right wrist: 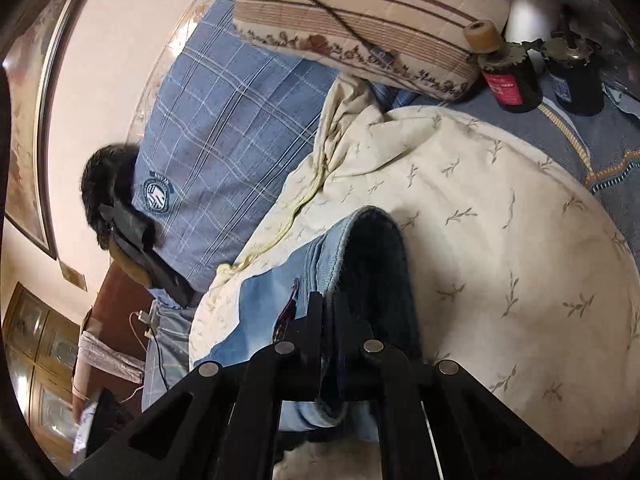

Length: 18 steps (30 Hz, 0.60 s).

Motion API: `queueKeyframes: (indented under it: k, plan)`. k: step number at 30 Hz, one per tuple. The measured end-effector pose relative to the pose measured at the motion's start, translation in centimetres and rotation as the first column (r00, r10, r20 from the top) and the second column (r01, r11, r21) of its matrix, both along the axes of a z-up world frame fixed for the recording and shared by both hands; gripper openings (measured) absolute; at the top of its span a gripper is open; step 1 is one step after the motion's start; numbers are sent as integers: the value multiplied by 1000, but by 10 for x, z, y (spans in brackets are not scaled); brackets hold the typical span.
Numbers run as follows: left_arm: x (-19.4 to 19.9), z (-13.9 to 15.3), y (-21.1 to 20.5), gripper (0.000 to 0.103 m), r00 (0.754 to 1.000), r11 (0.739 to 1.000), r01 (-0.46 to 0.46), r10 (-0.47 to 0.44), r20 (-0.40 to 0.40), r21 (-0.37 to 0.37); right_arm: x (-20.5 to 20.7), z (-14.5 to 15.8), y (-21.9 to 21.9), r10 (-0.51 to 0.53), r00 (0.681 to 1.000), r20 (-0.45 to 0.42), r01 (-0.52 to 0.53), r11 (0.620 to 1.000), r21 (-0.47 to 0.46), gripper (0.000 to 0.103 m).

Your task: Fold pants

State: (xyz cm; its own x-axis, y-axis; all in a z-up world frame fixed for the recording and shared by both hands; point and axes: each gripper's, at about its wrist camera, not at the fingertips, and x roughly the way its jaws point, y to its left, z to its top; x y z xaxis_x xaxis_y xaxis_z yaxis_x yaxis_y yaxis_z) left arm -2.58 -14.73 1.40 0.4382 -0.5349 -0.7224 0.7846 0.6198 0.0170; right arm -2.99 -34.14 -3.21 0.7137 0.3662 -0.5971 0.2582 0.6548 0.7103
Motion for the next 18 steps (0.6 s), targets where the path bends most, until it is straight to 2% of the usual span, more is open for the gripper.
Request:
queueKeyframes:
  k: [2, 3, 4, 5, 6, 7, 8, 10, 13, 18]
  plan:
    - [3, -10, -1, 7, 998, 999, 30, -29, -50, 26, 11, -19, 5, 2, 990, -144, -13, 997, -77, 15]
    - [4, -18, -5, 11, 997, 997, 44, -39, -70, 61, 14, -32, 1, -23, 978, -207, 13, 999, -52, 25]
    - [3, -23, -8, 11, 997, 996, 43, -38, -63, 79, 11, -36, -4, -40, 980, -196, 36, 999, -21, 29]
    - [-1, -26, -11, 12, 998, 995, 39, -35, -46, 92, 6, -34, -12, -61, 990, -130, 68, 997, 47, 33]
    - [-6, -26, -17, 15, 999, 994, 38, -35, -27, 105, 2, -32, -17, -76, 993, -92, 83, 993, 79, 51]
    - [-10, -26, -22, 23, 999, 993, 40, -39, -12, 115, -4, -29, -24, -114, 992, -52, 119, 988, 101, 73]
    - [-15, -23, -26, 29, 999, 991, 42, -44, 13, 125, -7, -28, -27, -138, 989, -49, 142, 985, 95, 77]
    - [-20, -26, -34, 49, 998, 988, 41, -49, 49, 148, -6, -32, -30, -144, 987, -68, 151, 982, 110, 78]
    - [-27, -37, -46, 61, 993, 978, 53, -73, 92, 203, -1, -45, -31, -103, 992, -71, 116, 970, 216, 78]
    - [-34, -51, -52, 62, 970, 950, 51, -122, 212, 309, -4, -45, -36, -121, 991, -65, 133, 960, 245, 78]
